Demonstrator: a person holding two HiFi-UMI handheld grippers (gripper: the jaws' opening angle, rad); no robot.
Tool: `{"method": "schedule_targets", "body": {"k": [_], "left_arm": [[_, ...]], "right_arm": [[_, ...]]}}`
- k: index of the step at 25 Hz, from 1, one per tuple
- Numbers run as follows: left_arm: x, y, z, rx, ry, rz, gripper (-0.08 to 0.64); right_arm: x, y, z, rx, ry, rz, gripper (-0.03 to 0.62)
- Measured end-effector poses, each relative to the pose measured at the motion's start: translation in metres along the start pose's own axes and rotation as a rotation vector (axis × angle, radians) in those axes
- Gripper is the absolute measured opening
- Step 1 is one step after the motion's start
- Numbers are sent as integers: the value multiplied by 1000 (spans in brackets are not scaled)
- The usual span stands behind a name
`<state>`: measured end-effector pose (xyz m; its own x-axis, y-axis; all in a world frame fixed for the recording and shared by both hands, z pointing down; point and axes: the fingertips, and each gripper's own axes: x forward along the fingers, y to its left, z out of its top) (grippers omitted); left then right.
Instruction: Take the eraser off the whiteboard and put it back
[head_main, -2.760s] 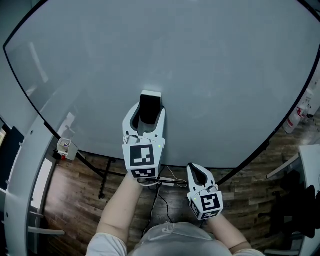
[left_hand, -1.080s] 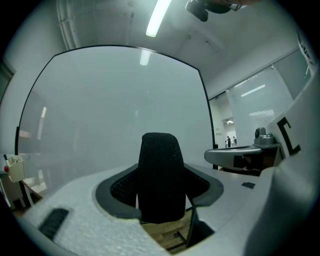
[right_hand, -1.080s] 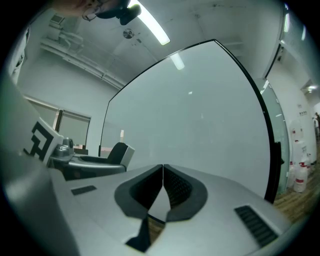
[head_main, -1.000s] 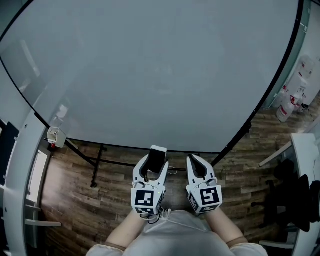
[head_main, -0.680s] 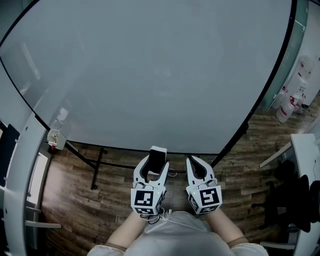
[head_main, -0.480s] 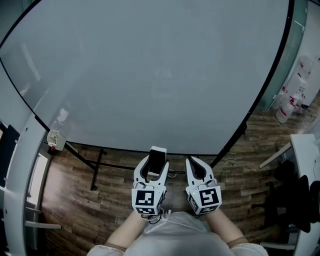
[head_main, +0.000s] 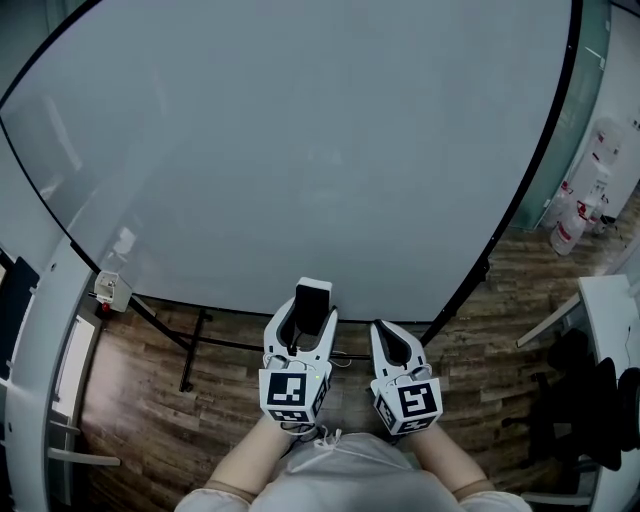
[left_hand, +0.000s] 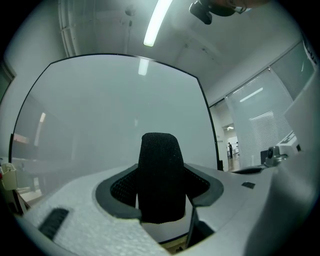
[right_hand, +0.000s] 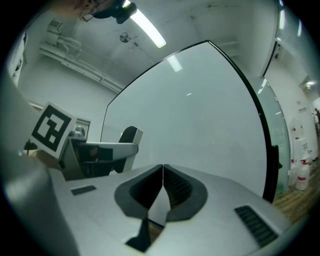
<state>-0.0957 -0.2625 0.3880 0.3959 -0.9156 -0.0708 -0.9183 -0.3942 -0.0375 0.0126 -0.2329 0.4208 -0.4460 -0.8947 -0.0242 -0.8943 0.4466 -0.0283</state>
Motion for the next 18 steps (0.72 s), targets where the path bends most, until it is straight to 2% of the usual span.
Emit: {"method": "schedule_targets", "body": {"k": [11, 16, 18], "left_arm": [[57, 14, 109, 73, -177, -11, 262], [82, 22, 131, 152, -214, -7, 262], [88, 27, 136, 154, -221, 3, 262]], "right_arm": [[12, -15, 22, -51, -11, -61, 26], [13, -14, 18, -43, -4, -65, 28], [14, -15, 12, -34, 12, -68, 26]]}}
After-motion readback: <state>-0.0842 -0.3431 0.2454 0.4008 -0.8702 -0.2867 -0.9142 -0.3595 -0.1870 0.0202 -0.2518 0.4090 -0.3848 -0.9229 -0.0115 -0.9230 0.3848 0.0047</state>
